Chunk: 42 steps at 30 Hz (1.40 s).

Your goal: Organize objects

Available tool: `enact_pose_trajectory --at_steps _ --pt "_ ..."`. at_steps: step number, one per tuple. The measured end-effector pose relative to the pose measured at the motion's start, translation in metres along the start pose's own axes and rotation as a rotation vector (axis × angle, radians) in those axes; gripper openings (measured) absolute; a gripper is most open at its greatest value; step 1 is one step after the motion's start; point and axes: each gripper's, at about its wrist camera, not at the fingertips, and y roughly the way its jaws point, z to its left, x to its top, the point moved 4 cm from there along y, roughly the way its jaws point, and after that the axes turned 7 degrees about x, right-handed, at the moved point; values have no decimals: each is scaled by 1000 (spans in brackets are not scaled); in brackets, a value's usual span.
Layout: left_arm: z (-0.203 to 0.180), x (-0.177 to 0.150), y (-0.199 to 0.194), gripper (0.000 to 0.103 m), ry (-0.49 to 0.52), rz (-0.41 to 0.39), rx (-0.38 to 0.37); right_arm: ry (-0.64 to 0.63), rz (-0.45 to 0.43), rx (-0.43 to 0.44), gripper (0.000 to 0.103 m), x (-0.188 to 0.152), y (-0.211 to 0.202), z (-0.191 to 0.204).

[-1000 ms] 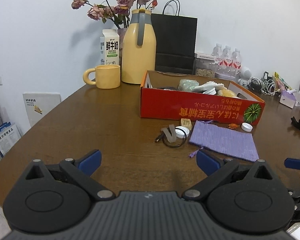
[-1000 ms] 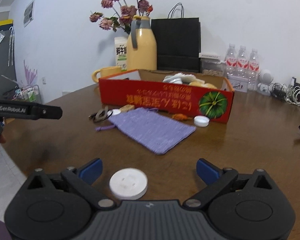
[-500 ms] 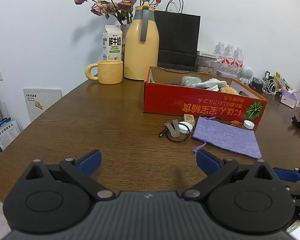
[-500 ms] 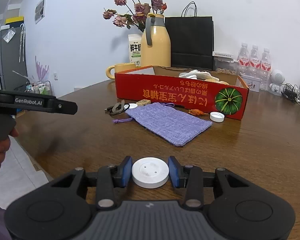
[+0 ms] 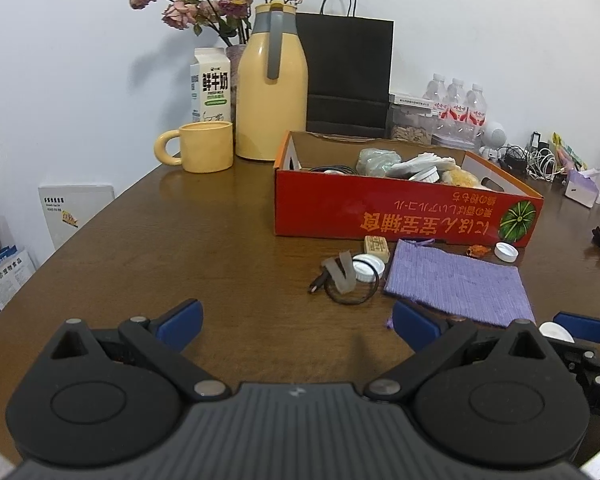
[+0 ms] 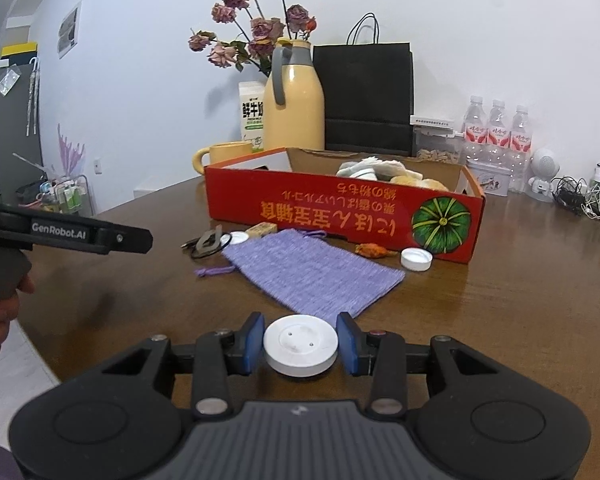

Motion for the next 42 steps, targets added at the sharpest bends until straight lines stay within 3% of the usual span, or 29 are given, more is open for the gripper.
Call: enact_pose_trajectory --at_steps 3,6,17,19,26,30,42 --pt "-6 7 10 103 9 0 -9 2 -9 -11 38 6 5 -6" --pt "-13 12 21 94 20 8 -20 3 -16 -23 38 11 10 -12" --pt "-39 24 54 39 102 45 -29 -1 -69 -51 38 39 28 -34" --pt "-43 24 59 25 116 60 -33 16 -61 -33 38 43 32 -37" --pt "-47 21 71 21 131 88 -12 3 -68 -20 38 48 38 -39" --pt "-48 20 72 5 137 95 -20 7 -74 -10 38 48 37 -39" --pt "-48 32 51 3 133 10 -34 6 -81 -9 38 48 36 -38"
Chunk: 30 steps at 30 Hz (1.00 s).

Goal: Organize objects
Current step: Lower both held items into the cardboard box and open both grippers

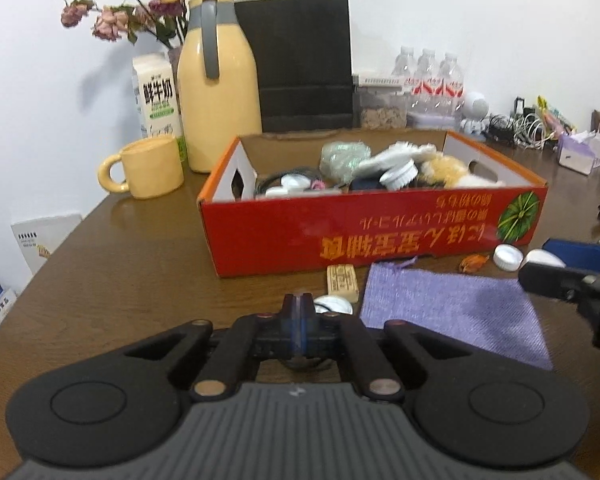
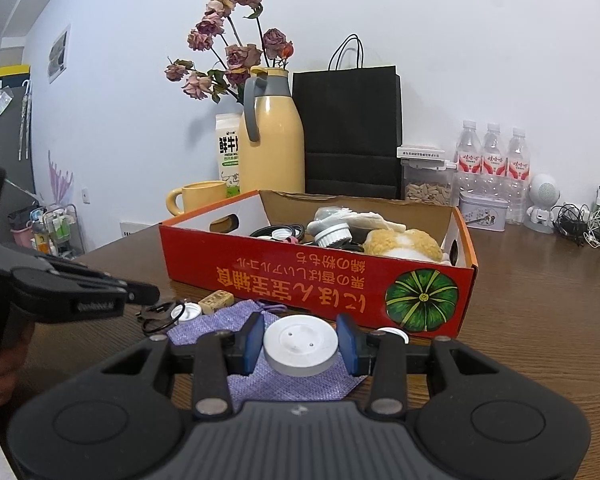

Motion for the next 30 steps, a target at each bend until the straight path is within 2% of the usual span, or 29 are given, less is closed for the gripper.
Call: enact_pose_trajectory --at_steps 7,12,21,30 --pt "0 -1 -1 3 -6 5 -6 -2 -3 -4 38 1 -1 1" --pt "3 11 -12 3 -14 -46 -17 -5 -6 -3 38 3 -1 0" --pt "2 61 -25 3 -18 -183 -29 -58 -62 -12 38 32 1 2" --pt "-7 106 6 3 -40 -243 -29 -93 -117 -48 38 80 34 -13"
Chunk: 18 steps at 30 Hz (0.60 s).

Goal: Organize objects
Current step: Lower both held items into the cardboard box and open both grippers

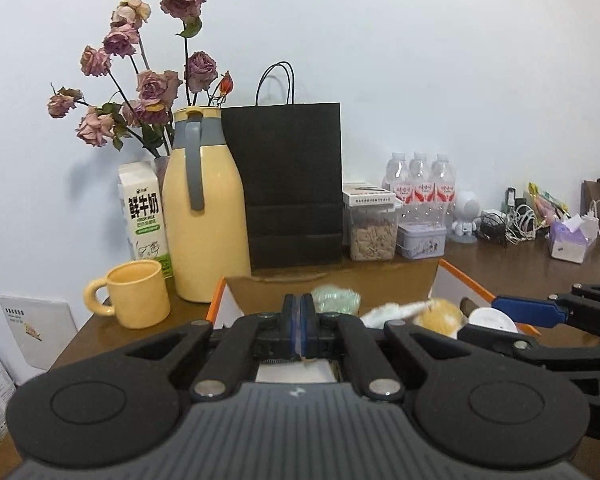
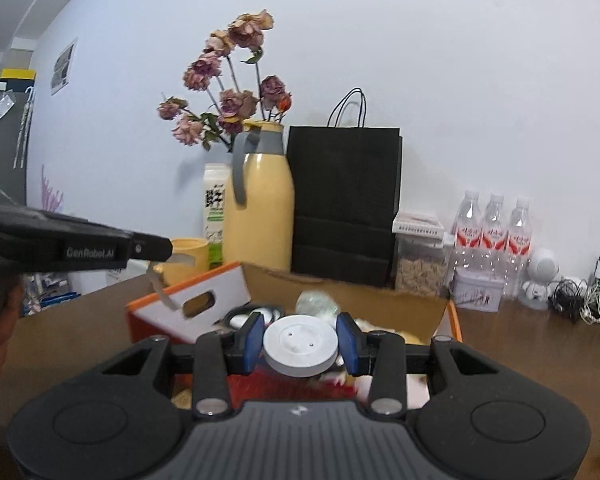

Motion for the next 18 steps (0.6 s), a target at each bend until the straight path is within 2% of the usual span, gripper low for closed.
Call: enact_pose_trajectory --at_steps 6,12,13,14,15,16,17,18 --pt "-5 3 51 3 -54 47 -3 20 20 -45 38 13 47 -25" --pt "-7 -15 85 5 -57 94 -3 78 74 -63 40 -8 69 -46" --pt "-6 -18 87 13 -57 99 3 88 78 -69 45 -10 70 -49" --pt "-6 -20 89 22 -54 102 7 93 89 -73 69 -13 71 -50" --pt "-5 -22 89 53 -52 102 13 99 98 -78 91 -15 72 -51" --pt "-3 -23 88 91 -57 93 29 99 99 -86 97 -18 72 -51" --pt "-2 -24 86 103 -65 72 44 94 96 -94 100 -19 71 -50" --pt "-1 -24 83 103 -72 42 58 90 94 -99 101 -20 70 -49"
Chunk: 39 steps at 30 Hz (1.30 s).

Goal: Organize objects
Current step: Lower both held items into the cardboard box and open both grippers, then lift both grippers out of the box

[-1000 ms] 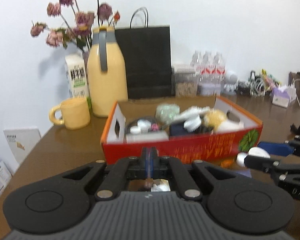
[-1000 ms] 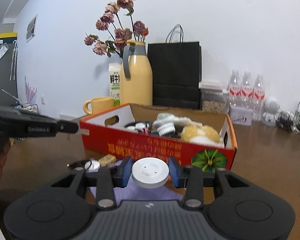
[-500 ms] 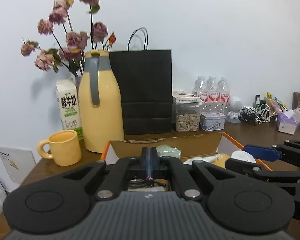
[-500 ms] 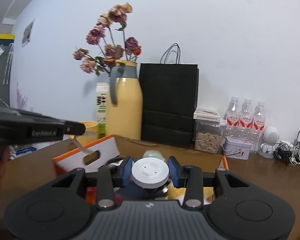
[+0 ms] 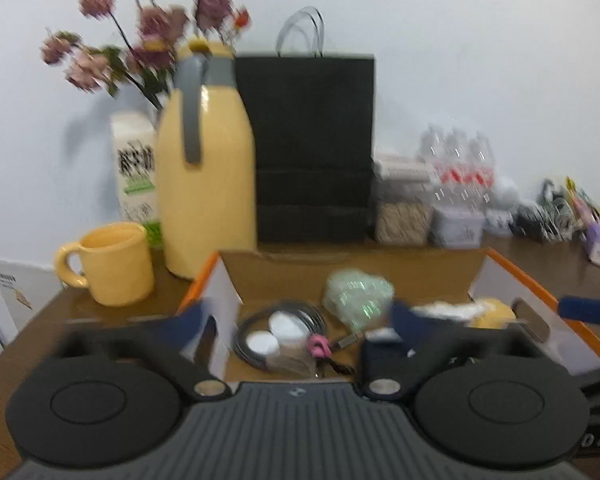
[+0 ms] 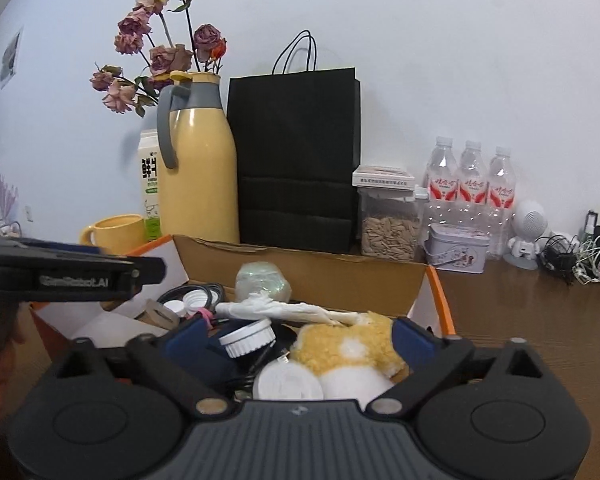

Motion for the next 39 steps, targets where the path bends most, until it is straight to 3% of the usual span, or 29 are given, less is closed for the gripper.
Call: enact_pose_trajectory --at_steps 21,39 --pt "1 7 -21 103 0 -46 16 -34 -43 -26 103 2 -15 8" --pt "21 -10 -76 103 2 -11 47 -63 -48 4 103 -7 -70 34"
